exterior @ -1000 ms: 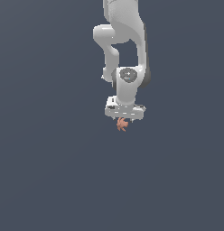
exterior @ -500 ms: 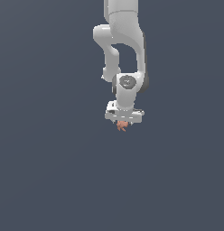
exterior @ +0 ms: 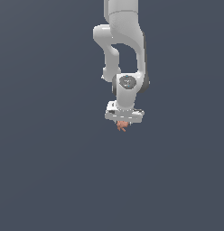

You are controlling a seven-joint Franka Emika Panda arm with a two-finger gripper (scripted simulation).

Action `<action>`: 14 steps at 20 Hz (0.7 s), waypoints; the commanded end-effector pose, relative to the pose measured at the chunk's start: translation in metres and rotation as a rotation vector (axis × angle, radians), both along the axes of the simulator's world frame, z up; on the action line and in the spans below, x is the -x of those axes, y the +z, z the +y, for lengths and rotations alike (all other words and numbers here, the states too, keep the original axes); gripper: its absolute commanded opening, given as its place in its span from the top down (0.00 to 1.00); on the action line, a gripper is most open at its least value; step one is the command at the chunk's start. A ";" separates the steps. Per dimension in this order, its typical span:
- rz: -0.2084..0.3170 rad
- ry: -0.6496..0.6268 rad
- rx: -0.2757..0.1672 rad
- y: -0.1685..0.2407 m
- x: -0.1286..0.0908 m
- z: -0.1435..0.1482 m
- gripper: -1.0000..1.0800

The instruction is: Pick up the object and move it to a goal position.

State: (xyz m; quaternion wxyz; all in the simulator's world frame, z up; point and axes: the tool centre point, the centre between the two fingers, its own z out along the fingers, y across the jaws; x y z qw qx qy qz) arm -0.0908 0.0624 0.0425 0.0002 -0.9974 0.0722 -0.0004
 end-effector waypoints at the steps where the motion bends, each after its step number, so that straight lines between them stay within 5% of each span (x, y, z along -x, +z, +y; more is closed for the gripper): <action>1: 0.000 0.000 0.000 0.000 0.000 0.000 1.00; 14: 0.000 0.000 0.000 0.002 0.000 -0.056 1.00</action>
